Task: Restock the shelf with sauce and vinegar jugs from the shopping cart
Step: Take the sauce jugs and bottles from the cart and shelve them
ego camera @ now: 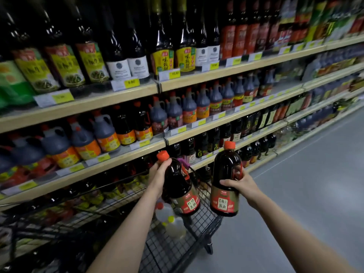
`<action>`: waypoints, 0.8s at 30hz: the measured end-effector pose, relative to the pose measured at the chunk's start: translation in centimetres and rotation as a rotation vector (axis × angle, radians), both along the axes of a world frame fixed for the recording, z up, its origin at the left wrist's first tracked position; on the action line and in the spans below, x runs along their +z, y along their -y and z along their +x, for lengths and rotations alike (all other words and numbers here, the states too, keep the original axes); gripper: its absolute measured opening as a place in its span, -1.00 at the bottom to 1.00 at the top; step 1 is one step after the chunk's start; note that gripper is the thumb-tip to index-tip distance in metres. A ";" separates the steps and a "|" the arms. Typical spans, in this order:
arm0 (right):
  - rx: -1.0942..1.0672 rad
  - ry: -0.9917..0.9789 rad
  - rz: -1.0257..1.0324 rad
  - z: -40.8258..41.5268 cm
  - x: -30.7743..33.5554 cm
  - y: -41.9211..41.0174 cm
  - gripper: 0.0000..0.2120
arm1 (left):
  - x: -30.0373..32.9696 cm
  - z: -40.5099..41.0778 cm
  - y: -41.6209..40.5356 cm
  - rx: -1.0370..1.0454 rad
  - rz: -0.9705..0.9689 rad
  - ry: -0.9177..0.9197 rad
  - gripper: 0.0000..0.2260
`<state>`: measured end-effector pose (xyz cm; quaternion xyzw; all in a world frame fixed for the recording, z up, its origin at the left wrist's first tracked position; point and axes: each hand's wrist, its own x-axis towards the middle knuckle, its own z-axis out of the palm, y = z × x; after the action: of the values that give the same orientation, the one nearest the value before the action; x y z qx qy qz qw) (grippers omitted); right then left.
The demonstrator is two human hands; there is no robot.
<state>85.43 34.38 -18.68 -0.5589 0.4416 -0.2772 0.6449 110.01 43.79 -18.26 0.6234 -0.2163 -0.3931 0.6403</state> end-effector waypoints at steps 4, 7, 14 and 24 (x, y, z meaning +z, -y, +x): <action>-0.025 -0.032 -0.043 -5.8 0.9 3.1 -0.12 | 0.8 -5.7 4.4 -0.050 -0.009 -0.041 -0.85; -0.020 -0.046 -0.068 -11.2 1.6 6.3 -0.15 | 1.6 -10.9 8.1 -0.080 -0.014 -0.006 -0.90; -0.002 -0.063 -0.067 -21.0 1.4 13.8 -0.15 | 2.6 -20.5 15.8 -0.117 -0.030 0.075 -0.90; -0.067 -0.042 -0.036 -29.0 0.0 27.3 -0.27 | 1.7 -27.9 30.3 -0.250 -0.006 0.159 -0.93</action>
<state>56.42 7.12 -18.67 -0.5610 0.4683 -0.2948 0.6156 82.07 13.54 -16.61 0.6190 -0.3433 -0.4184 0.5692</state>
